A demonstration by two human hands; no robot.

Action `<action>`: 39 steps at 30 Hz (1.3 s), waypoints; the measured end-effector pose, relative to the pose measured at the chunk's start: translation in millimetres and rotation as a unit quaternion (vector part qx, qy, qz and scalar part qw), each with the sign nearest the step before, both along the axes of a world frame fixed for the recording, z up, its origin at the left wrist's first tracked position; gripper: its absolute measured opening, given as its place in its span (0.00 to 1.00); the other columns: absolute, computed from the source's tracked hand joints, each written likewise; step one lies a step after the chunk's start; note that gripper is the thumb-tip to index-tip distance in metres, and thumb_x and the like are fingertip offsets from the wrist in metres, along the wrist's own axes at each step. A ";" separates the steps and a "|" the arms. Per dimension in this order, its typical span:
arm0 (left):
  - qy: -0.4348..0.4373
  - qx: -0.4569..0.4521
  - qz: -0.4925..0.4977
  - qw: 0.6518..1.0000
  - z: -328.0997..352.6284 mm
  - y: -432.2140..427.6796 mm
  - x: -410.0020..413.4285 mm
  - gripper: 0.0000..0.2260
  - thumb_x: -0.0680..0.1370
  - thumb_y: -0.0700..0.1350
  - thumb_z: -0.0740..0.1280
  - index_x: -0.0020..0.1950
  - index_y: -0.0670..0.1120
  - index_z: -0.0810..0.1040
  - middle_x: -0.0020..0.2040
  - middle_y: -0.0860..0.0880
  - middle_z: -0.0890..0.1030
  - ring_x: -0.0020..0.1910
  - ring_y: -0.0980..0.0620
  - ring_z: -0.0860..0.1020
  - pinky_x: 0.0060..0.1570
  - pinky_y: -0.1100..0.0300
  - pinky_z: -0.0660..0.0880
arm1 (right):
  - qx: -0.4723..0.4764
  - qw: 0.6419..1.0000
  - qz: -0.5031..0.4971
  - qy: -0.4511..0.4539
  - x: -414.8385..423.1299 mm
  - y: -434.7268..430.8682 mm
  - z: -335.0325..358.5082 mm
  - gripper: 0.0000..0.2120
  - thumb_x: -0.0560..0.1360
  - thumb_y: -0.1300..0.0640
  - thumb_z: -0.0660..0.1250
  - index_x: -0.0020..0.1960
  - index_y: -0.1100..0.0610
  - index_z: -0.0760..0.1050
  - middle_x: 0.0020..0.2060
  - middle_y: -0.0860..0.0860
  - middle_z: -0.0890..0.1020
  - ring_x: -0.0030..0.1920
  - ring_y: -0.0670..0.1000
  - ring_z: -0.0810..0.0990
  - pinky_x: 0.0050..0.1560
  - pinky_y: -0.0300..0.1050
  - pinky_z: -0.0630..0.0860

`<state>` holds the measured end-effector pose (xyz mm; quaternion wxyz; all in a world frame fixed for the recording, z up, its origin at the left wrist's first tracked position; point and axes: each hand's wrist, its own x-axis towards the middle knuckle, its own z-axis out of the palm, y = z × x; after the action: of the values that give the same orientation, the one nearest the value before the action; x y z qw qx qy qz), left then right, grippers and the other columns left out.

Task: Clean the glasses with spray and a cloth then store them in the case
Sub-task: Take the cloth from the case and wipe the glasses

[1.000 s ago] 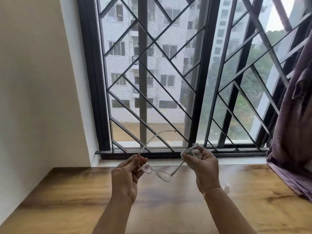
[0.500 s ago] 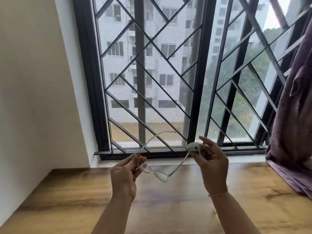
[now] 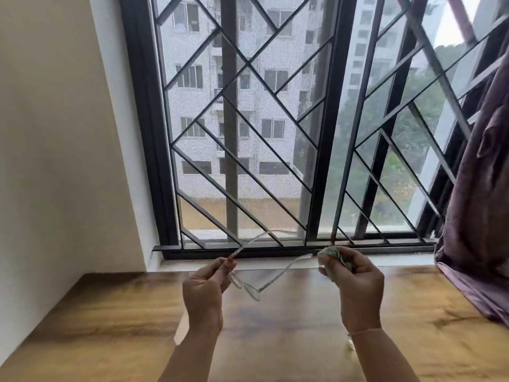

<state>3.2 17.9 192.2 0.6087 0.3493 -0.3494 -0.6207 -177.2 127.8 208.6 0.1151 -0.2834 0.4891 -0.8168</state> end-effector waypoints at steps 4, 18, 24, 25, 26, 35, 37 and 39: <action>-0.288 -0.253 0.106 0.918 -10.6 13.1 -1.3 0.06 0.67 0.40 0.75 0.37 0.52 0.83 0.30 0.61 0.82 0.34 0.63 0.78 0.38 0.73 0.71 | 0.062 0.997 0.039 -0.020 7.5 -2.7 -11.0 0.09 0.69 0.73 0.68 0.40 0.60 0.79 0.25 0.50 0.82 0.27 0.47 0.79 0.28 0.39 0.78; 0.075 0.075 -0.033 0.994 -22.3 7.8 -10.7 0.04 0.73 0.31 0.66 0.43 0.37 0.80 0.32 0.45 0.84 0.33 0.53 0.82 0.34 0.63 0.80 | 0.179 0.973 0.106 -0.097 16.0 3.3 -47.2 0.04 0.68 0.74 0.68 0.39 0.67 0.78 0.31 0.60 0.79 0.31 0.56 0.78 0.29 0.42 0.78; 0.163 0.106 -0.116 0.974 -14.1 13.9 -2.9 0.06 0.76 0.32 0.60 0.44 0.31 0.76 0.35 0.40 0.84 0.26 0.54 0.79 0.24 0.68 0.74 | 0.207 0.965 0.110 -0.122 9.0 0.3 -74.7 0.06 0.68 0.75 0.67 0.37 0.67 0.78 0.28 0.59 0.79 0.30 0.55 0.77 0.28 0.42 0.78; 0.172 0.104 -0.129 0.971 -12.3 14.4 -1.9 0.08 0.76 0.33 0.60 0.42 0.32 0.77 0.36 0.40 0.84 0.27 0.54 0.79 0.23 0.69 0.73 | 0.219 0.965 0.096 -0.107 7.5 -1.3 -80.5 0.07 0.68 0.75 0.68 0.36 0.65 0.78 0.27 0.58 0.79 0.29 0.55 0.77 0.28 0.41 0.77; 0.179 0.101 -0.141 0.968 -12.0 13.8 -0.8 0.10 0.76 0.33 0.60 0.40 0.33 0.79 0.37 0.40 0.84 0.29 0.52 0.80 0.24 0.69 0.74 | 0.241 0.965 0.067 -0.076 4.6 -2.5 -88.2 0.09 0.67 0.74 0.69 0.34 0.61 0.79 0.27 0.56 0.80 0.29 0.55 0.77 0.30 0.41 0.77; 0.194 0.045 -0.207 0.958 -12.5 9.6 1.9 0.08 0.58 0.43 0.77 0.32 0.40 0.83 0.37 0.41 0.84 0.40 0.47 0.84 0.49 0.52 0.77 | 0.463 0.811 -0.078 0.349 -26.6 8.5 -196.1 0.21 0.45 0.67 0.81 0.30 0.49 0.75 0.23 0.46 0.79 0.36 0.47 0.72 0.30 0.37 0.67; 0.196 0.037 -0.214 0.956 -16.3 6.8 1.9 0.18 0.50 0.46 0.82 0.33 0.41 0.83 0.38 0.41 0.85 0.42 0.46 0.83 0.50 0.50 0.77 | 0.475 0.796 -0.075 0.367 -26.0 12.8 -204.8 0.20 0.45 0.65 0.81 0.28 0.51 0.74 0.24 0.45 0.77 0.38 0.47 0.69 0.25 0.35 0.67; 0.197 0.029 -0.216 0.956 -17.8 5.3 1.4 0.22 0.46 0.49 0.83 0.33 0.41 0.83 0.38 0.42 0.85 0.43 0.47 0.83 0.51 0.50 0.77 | 0.481 0.794 -0.063 0.367 -24.7 14.9 -206.6 0.19 0.44 0.63 0.81 0.26 0.51 0.74 0.25 0.44 0.77 0.40 0.46 0.69 0.23 0.34 0.68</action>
<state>4.6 23.2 174.4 0.5064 0.1537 -0.2713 -0.8039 -201.9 142.7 2.0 -0.0033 -0.4384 0.8410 -0.3170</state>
